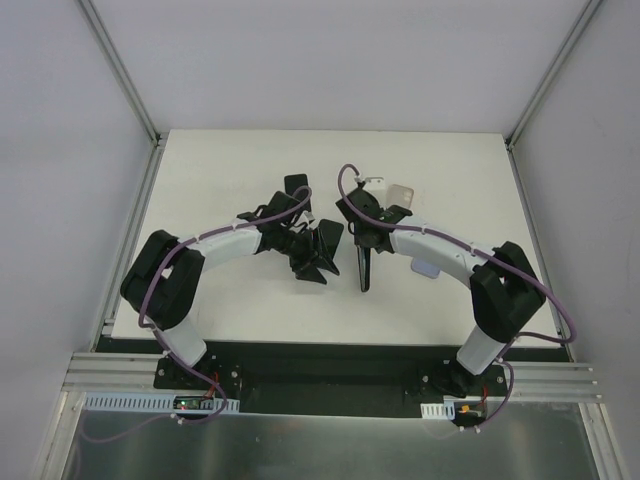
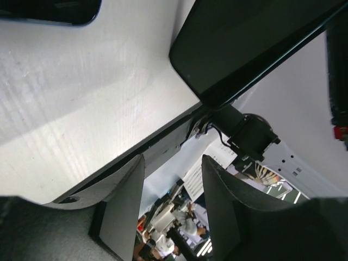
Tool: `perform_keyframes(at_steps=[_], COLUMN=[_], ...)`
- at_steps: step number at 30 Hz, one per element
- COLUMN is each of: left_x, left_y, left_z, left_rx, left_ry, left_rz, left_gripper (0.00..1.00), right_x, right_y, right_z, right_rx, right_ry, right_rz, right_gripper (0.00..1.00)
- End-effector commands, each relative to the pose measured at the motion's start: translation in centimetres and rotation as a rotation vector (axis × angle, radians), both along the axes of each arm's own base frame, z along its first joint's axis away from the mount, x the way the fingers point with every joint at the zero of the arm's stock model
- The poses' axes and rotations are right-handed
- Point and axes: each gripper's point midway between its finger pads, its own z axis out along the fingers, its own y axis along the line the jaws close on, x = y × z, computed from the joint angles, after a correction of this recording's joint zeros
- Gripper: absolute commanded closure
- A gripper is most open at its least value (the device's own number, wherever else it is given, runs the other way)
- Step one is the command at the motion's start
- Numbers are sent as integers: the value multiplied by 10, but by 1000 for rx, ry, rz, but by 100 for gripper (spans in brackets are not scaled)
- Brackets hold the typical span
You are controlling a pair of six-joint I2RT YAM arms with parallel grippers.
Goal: Take the phone out of the phone case
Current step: Remove the phone case from the phone.
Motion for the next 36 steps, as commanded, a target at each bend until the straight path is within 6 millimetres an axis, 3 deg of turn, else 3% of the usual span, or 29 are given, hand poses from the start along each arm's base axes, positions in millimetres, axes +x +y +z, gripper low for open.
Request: perform_keyframes(at_steps=[1, 9, 15, 23, 36], left_x=[11, -3, -10, -6, -7], left_y=[-3, 5, 9, 7, 7], left_z=[3, -15, -22, -19, -22], left_rx=[27, 56, 60, 54, 57], left_ry=[-52, -31, -12, -26, -13], left_rz=[14, -4, 2, 8, 6], left_gripper=[54, 51, 51, 51, 52], right_x=[-8, -24, -34, -47, -65], right_y=[7, -15, -21, -16, -12], right_z=[-10, -41, -56, -68, -106], right_rx=[73, 6, -21, 3, 21], right_ry=[39, 152, 204, 266, 372], right_rz=[-72, -176, -195, -187, -194], right_gripper=[99, 99, 88, 85, 80])
